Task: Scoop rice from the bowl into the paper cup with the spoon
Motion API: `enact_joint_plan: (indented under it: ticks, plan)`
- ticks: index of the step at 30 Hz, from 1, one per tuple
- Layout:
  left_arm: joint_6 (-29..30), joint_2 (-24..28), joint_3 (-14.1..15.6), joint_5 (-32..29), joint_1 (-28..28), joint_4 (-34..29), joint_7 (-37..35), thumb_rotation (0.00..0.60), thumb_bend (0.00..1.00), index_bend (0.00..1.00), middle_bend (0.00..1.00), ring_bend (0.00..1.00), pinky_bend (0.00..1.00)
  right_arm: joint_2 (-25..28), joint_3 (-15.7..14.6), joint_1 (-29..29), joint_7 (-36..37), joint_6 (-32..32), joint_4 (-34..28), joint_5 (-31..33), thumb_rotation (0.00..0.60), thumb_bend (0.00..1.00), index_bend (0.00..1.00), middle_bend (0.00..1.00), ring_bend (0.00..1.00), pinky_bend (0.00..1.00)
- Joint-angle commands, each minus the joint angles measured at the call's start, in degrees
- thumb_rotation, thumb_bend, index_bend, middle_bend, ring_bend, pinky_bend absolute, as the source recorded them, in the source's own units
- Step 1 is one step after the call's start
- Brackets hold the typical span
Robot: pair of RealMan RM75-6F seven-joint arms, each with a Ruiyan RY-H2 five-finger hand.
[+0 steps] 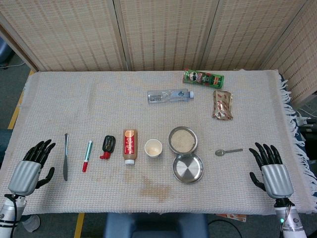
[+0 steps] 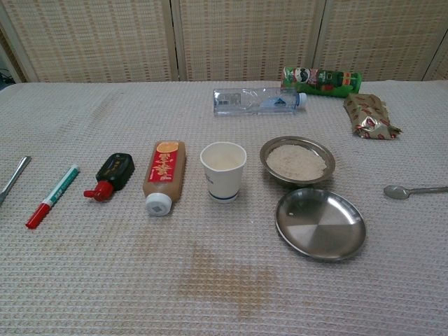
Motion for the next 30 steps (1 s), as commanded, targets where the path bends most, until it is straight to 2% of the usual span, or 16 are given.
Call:
enact_joint_plan:
  ticks: [1,3,5,9,12,16,22,30]
  plan:
    - [-0.5,-0.2,-0.1,-0.5,-0.2,-0.1,0.5,0.6,0.46,0.0,0.0,0.0,0.15,-1.5,1.2,1.2,-1.0,-1.8,2.3,0.5,0.6,0.24,0.25,0.03,0.0,0.0]
    - [-0.8,-0.2,0.0,-0.5,-0.3,-0.1,0.6,0.6,0.46,0.0,0.0,0.0,0.15,-2.3,2.1,2.7,-1.6,-3.8,4.1,0.7,0.6,0.24,0.34,0.03,0.0,0.0]
    - [-1.4,-0.3,0.2,-0.4,-0.5,-0.3,0.8,0.6,0.46,0.0,0.0,0.0,0.15,-3.6,3.4,4.8,-2.1,-6.3,7.2,1.0,0.6,0.24,0.39,0.03,0.0,0.0]
    - [-2.2,-0.3,0.4,-0.6,-0.7,-0.7,1.4,0.6,0.46,0.0,0.0,0.0,0.15,-8.6,5.1,8.9,2.0,-11.2,18.6,1.2,0.6,0.25,0.55,0.06,0.0,0.0]
    - [-2.1,-0.1,0.1,-1.1,-0.7,-0.8,1.2,0.6,0.46,0.0,0.0,0.0,0.16,-12.1,5.1,11.2,4.8,-15.4,26.3,1.6,0.6,0.27,0.59,0.08,0.0,0.0]
    - [-2.3,0.1,-0.2,-1.6,-0.7,-0.7,0.3,0.6,0.46,0.0,0.0,0.0,0.16,-16.7,5.4,13.7,7.0,-18.9,34.6,1.9,0.6,0.27,0.62,0.1,0.0,0.0]
    - [-3.2,0.0,-0.1,-2.0,-1.0,-0.5,0.7,0.6,0.46,0.0,0.0,0.0,0.16,-20.7,5.3,16.2,9.3,-22.1,41.6,1.9,0.6,0.27,0.6,0.11,0.0,0.0]
    - [-3.5,0.1,-0.1,-2.2,-1.1,-0.6,0.4,0.6,0.46,0.0,0.0,0.0,0.16,-21.8,4.9,17.4,9.3,-23.8,43.8,1.9,0.6,0.27,0.56,0.11,0.0,0.0]
